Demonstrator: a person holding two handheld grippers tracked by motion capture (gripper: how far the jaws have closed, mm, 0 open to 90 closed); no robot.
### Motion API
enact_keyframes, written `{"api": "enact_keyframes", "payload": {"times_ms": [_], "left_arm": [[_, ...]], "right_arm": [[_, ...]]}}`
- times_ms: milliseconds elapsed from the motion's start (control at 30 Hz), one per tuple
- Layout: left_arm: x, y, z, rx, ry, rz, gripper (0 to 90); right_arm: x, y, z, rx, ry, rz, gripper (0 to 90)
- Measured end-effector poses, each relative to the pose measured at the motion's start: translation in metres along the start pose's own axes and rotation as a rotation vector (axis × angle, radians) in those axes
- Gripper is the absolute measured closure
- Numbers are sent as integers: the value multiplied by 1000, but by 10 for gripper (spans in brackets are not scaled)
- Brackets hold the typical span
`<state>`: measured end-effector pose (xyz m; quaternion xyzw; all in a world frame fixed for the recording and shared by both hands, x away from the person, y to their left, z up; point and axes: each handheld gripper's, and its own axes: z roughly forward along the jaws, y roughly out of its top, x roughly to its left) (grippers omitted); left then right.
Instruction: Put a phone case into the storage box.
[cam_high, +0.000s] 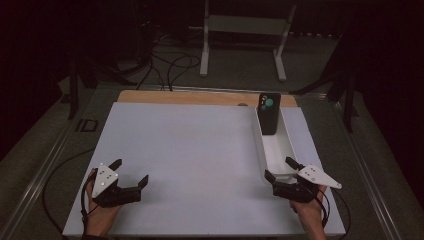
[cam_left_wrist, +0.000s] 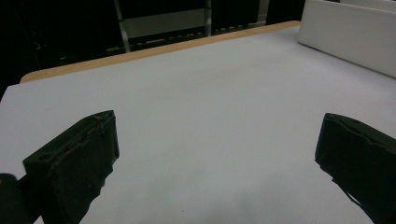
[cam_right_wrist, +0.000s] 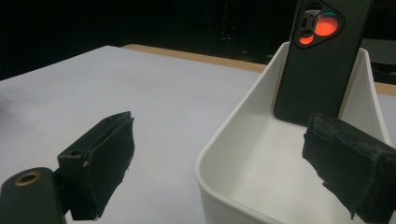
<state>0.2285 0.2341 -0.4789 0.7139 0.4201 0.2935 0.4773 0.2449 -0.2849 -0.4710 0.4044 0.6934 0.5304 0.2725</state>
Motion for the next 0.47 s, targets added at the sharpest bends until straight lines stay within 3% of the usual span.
{"api": "enact_keyframes", "payload": {"times_ms": [467], "left_arm": [[0,-2,2,15,4,3,1]], "right_arm": [[4,-4,3,16,11,-21,91]]}}
